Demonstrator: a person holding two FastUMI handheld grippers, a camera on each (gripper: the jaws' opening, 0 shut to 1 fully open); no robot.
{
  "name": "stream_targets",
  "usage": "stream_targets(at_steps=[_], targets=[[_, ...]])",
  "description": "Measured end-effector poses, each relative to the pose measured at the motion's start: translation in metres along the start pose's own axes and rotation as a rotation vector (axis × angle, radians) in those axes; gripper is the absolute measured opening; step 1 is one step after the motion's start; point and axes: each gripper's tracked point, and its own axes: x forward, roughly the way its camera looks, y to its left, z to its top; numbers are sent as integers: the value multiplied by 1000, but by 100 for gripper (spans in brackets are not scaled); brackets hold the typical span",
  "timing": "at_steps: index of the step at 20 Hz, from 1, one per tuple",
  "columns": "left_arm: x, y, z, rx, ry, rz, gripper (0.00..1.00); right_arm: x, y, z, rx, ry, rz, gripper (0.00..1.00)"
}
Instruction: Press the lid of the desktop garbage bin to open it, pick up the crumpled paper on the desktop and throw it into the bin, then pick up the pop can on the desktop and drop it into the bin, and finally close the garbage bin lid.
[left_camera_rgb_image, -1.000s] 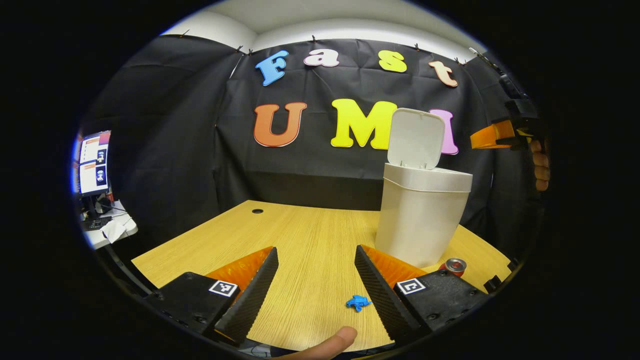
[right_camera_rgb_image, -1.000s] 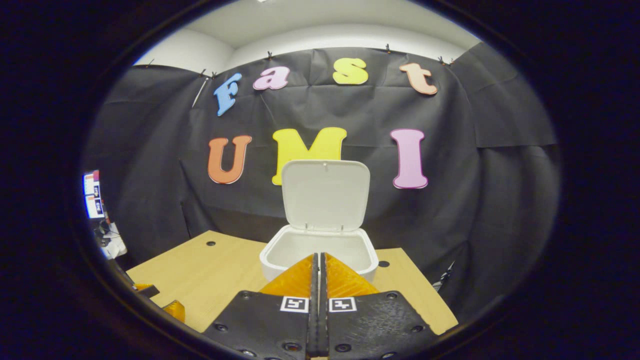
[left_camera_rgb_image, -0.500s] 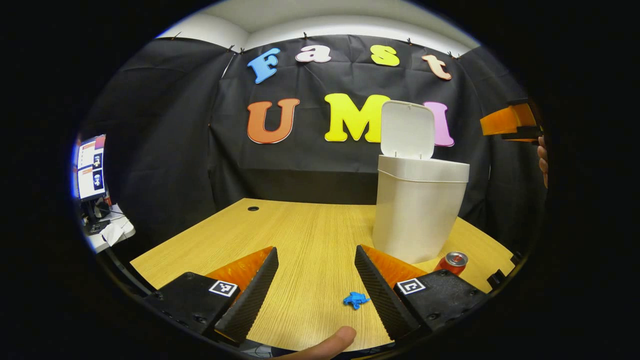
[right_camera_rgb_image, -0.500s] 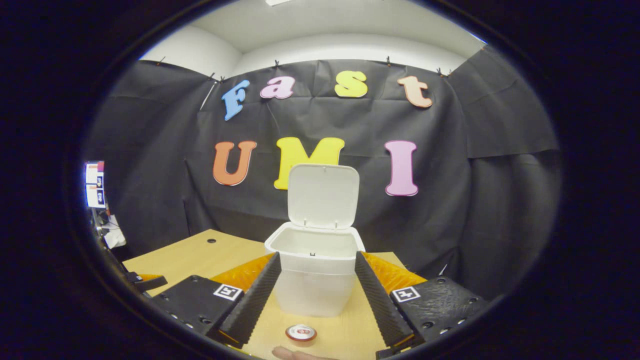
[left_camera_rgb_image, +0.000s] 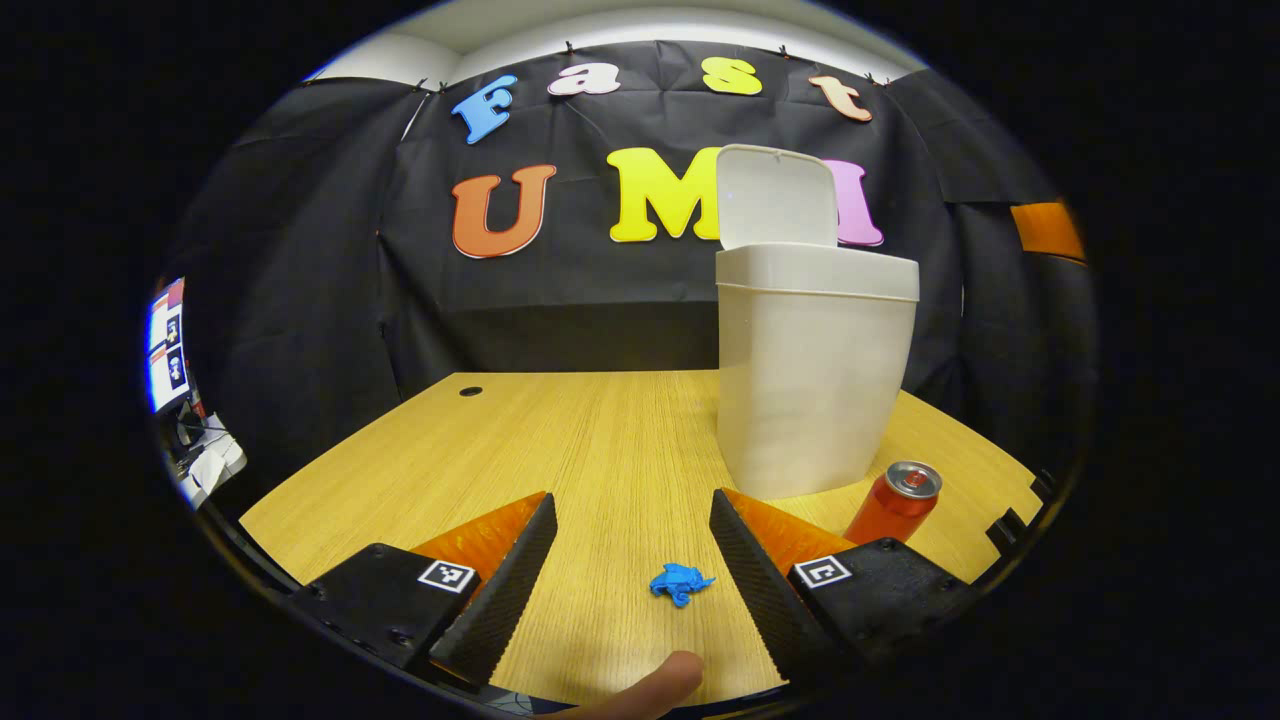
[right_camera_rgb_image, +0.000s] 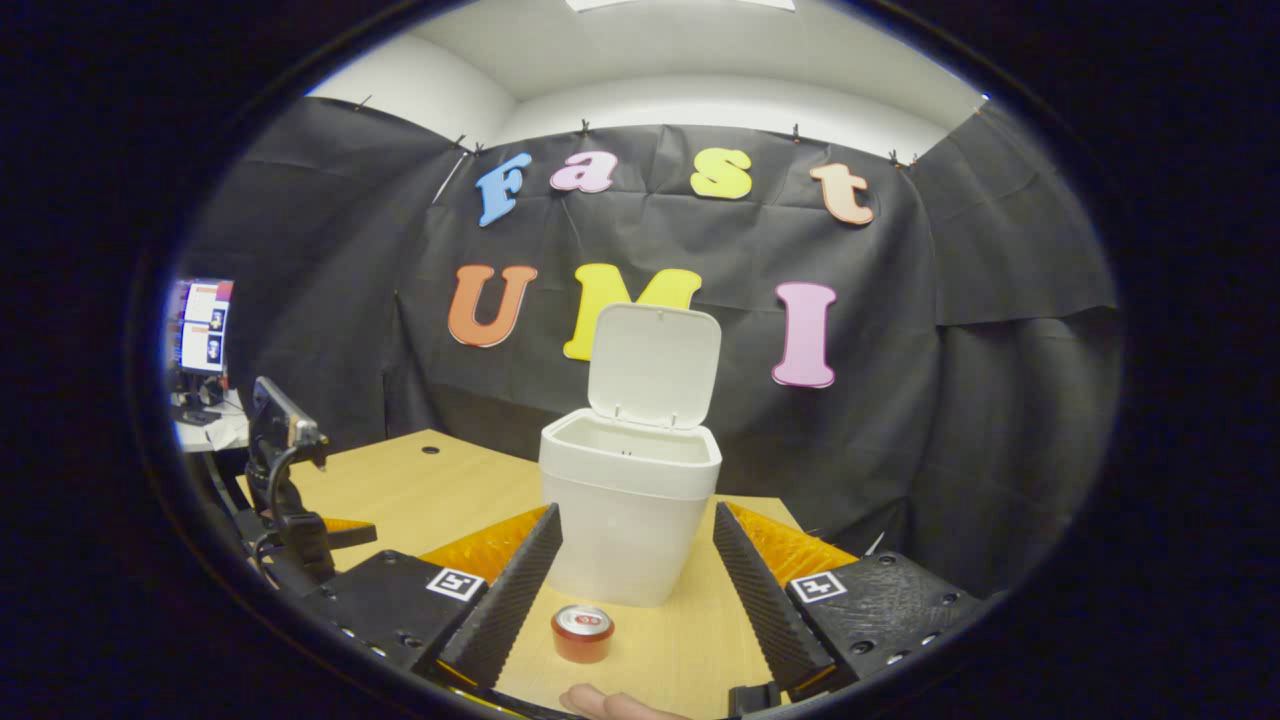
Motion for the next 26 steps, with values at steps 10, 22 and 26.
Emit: stream_targets(at_steps=[10,22,26], targets=[[45,-23,-78,-8,205,-52,100,-4,-17,-86,12,50,-12,95],[50,-34,-105,19,271,-86,90,11,13,-214,129,258,53,95],[49,-33,-105,19,268,-79,75,20,27,-235,142,301,70,95]])
